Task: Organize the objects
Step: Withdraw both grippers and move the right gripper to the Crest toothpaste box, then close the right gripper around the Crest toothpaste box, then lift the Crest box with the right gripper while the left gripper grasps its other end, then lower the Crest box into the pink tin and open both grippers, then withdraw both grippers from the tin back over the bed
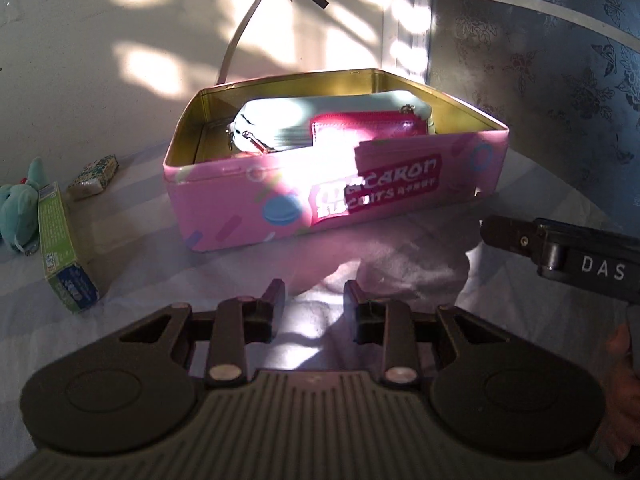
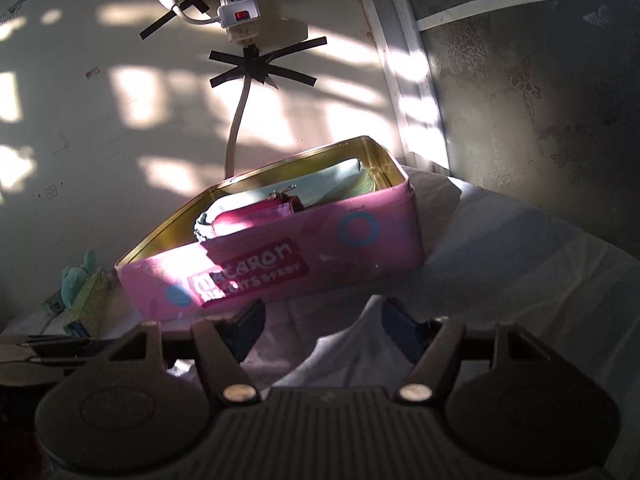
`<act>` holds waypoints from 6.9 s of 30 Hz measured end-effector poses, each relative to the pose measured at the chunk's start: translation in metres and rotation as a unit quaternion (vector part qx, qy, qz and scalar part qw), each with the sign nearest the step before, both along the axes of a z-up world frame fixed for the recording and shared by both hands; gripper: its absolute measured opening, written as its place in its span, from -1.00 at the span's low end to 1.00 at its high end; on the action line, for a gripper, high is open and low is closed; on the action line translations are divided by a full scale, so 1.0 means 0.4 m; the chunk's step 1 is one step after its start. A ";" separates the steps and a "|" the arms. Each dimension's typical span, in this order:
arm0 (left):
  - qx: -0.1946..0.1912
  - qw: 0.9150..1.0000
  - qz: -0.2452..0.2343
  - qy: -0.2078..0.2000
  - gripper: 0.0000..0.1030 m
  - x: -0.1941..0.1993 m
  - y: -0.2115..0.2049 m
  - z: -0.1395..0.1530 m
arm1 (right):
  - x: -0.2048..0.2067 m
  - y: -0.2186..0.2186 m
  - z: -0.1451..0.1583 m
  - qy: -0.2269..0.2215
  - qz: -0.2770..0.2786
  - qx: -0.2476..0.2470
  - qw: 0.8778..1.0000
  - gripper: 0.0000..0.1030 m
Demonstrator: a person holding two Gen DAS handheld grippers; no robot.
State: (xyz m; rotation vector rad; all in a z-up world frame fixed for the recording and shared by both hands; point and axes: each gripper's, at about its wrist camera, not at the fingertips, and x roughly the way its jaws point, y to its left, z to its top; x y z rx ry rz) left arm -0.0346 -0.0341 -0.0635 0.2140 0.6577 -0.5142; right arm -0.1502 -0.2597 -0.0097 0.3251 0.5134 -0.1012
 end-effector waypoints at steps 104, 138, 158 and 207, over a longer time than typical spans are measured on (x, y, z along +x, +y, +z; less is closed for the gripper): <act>-0.244 0.969 -0.035 -0.021 0.14 0.121 0.245 0.174 | 0.047 0.125 0.129 -0.088 0.156 -0.153 0.972 0.14; -0.144 0.989 0.008 -0.038 0.12 0.344 -0.050 0.154 | 0.449 -0.097 0.141 0.015 0.113 -0.085 0.990 0.18; -0.052 0.996 0.012 -0.069 0.13 0.020 0.049 0.107 | 0.081 0.065 0.124 -0.042 0.062 0.000 0.997 0.18; 0.012 0.977 0.207 -0.048 0.14 0.145 0.569 -0.040 | 0.187 0.591 -0.021 0.068 0.226 -0.079 0.969 0.21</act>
